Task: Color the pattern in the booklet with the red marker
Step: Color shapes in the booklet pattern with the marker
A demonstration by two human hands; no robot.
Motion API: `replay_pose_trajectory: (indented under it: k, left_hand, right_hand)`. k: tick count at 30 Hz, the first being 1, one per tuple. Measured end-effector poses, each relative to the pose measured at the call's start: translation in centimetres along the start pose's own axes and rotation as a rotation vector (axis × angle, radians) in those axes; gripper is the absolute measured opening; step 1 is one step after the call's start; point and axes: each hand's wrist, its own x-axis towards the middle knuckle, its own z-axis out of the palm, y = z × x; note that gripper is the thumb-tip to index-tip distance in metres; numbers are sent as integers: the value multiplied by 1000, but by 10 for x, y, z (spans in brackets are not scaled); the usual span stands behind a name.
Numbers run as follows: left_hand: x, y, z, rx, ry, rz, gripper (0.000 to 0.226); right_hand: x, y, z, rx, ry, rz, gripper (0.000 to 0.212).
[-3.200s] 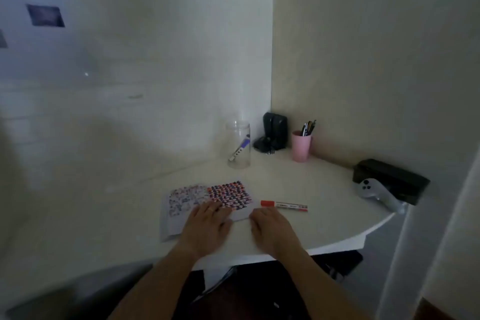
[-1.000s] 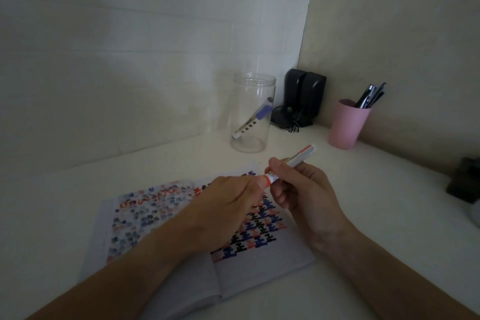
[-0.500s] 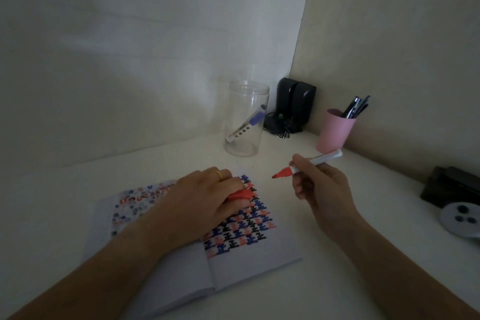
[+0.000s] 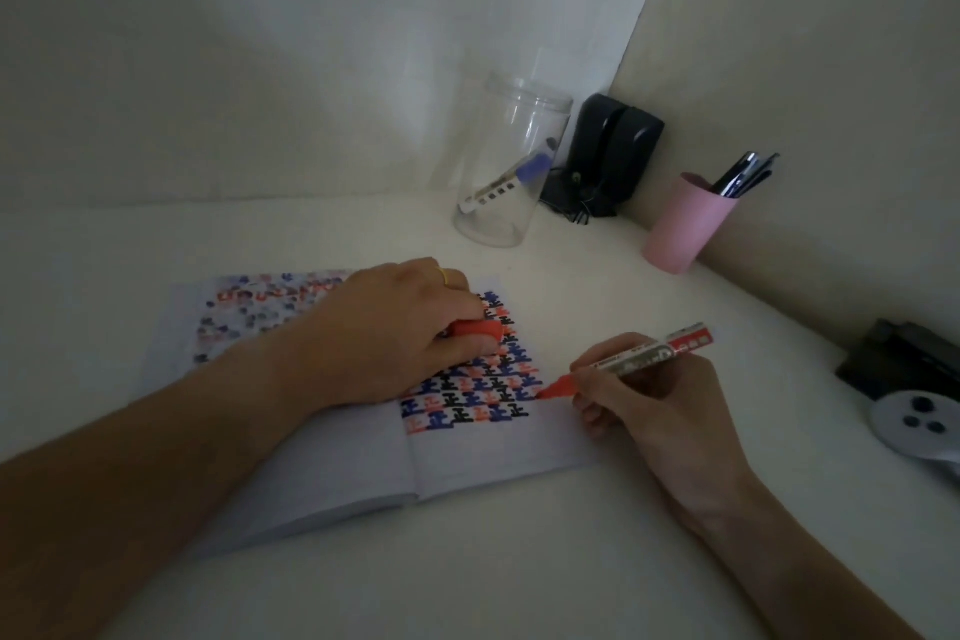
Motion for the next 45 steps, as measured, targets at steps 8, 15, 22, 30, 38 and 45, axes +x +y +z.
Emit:
replay_pose_trajectory:
  k: [8,15,22,30,38,45]
  left_hand:
    - [0,2,-1,8,-6,1,55]
    - [0,2,-2,-3,-10,3,57]
    - [0,2,-2,3,-15,5,58]
    - [-1,3,-3,11,-11,11,56]
    - [0,3,-3,17,-13,8,59]
    - [-1,2,-2,18,-18,6,61]
  right_hand:
    - [-1,-1,2,-46,-64,-37,7]
    - [-1,-1,0,-56,-30,-20,5]
    - [-1,1,-1,-67,-53,-14,11]
    - [0,2,-1,-73,-16,-24,11]
    - [-2,-1,0,-67,-98,-52,9]
    - [-4,-2,-1,-72,-95,-67,10]
